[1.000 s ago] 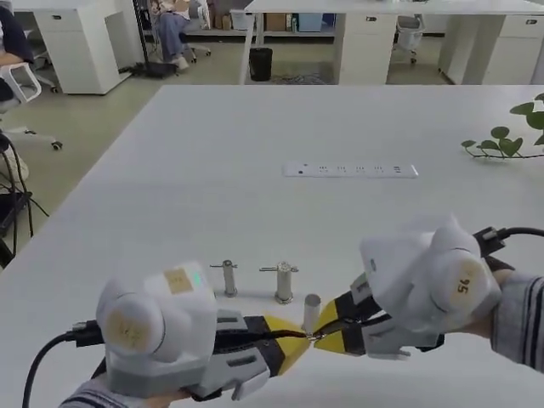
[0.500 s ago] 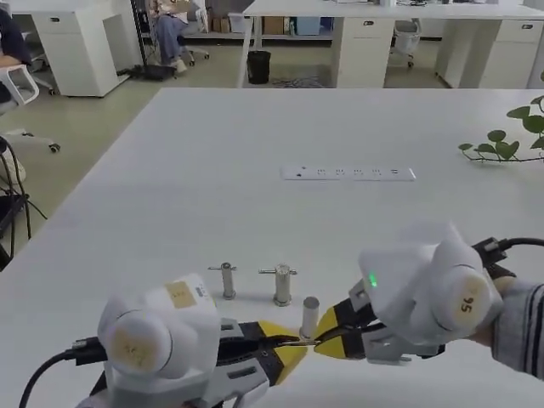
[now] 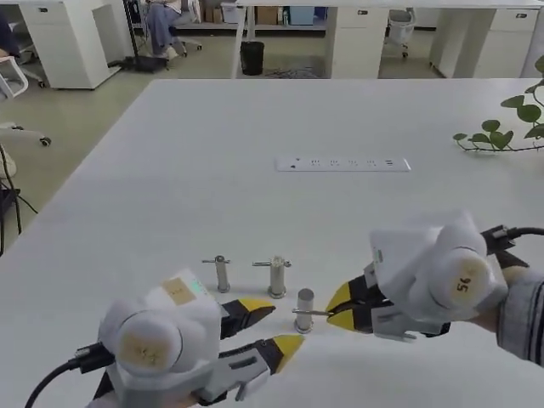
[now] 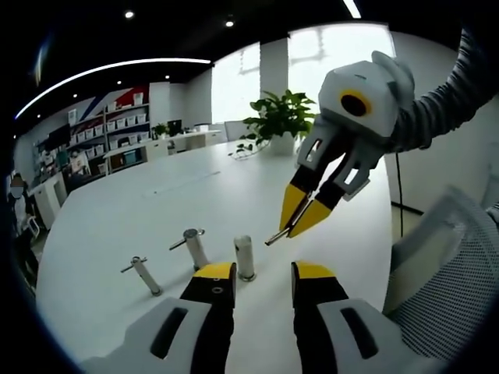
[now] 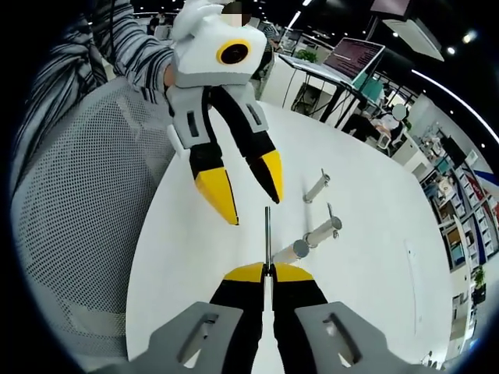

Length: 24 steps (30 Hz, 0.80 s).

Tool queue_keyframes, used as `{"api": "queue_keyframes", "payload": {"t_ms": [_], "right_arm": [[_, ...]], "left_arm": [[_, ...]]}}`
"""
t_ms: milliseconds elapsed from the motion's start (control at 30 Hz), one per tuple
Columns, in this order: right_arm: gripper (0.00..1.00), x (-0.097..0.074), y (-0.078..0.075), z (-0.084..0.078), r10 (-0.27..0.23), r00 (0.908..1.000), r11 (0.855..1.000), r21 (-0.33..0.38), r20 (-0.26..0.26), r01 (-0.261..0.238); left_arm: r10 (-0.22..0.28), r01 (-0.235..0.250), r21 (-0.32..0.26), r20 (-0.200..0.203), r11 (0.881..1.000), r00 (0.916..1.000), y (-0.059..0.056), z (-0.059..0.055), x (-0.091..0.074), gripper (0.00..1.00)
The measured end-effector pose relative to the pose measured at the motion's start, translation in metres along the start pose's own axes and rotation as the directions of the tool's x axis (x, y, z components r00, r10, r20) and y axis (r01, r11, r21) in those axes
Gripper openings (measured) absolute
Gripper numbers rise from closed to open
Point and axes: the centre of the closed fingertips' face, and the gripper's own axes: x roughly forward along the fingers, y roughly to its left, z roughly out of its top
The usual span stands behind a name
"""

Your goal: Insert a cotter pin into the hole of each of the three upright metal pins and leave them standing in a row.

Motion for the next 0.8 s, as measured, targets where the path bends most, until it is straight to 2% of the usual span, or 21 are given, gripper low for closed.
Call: {"api": "queue_keyframes", "payload": {"t_ms": [200, 500, 800], "right_arm": [[0.0, 0.001, -0.009, -0.016, -0.025, 0.999, 1.0, 0.018, -0.037, 0.026], [0.0, 0.004, -0.017, -0.037, -0.042, 0.995, 0.999, 0.028, -0.09, 0.045], [0.0, 0.013, -0.022, -0.047, -0.036, 0.9933, 0.998, 0.04, -0.109, 0.041]], "left_arm": [[0.033, -0.033, -0.017, 0.001, 0.999, 0.9995, 0.007, 0.001, 0.01, 0.28], [0.062, -0.063, -0.053, -0.018, 0.997, 0.9979, 0.015, -0.004, 0.027, 0.27], [0.079, -0.083, -0.064, -0.054, 0.995, 0.9954, 0.021, -0.013, 0.042, 0.24]]}}
